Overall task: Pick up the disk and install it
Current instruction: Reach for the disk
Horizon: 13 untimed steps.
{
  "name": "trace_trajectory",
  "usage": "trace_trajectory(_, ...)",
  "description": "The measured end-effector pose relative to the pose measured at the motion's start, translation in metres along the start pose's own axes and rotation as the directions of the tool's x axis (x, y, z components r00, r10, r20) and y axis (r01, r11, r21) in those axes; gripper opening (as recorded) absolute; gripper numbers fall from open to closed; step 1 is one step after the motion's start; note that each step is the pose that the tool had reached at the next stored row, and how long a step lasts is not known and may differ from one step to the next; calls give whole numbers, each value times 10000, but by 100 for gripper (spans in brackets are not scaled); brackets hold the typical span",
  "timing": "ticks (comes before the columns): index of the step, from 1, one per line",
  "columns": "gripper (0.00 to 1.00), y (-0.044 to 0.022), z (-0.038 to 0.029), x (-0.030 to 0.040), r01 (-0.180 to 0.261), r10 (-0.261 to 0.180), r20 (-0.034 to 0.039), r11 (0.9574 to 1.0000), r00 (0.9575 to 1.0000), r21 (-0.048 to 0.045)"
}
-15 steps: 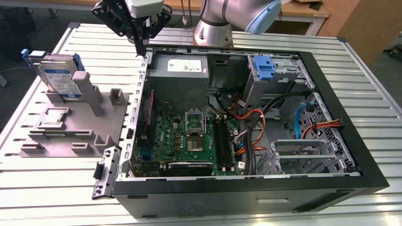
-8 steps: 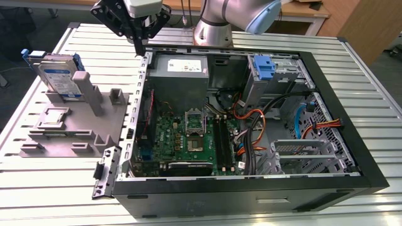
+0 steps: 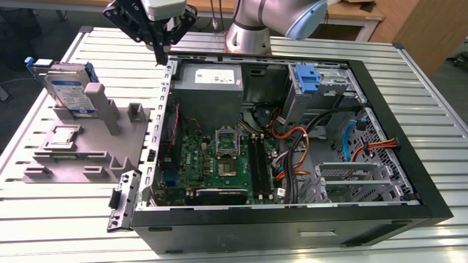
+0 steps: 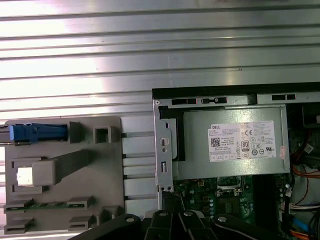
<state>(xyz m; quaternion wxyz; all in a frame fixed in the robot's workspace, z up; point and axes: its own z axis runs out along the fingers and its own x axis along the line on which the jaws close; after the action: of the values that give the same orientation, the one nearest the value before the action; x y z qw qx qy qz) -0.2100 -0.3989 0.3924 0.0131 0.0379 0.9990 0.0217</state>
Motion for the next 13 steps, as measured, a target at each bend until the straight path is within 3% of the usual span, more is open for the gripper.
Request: trace_trajectory(13, 10, -2, -1, 29, -1, 1, -1, 10000, 10000, 0)
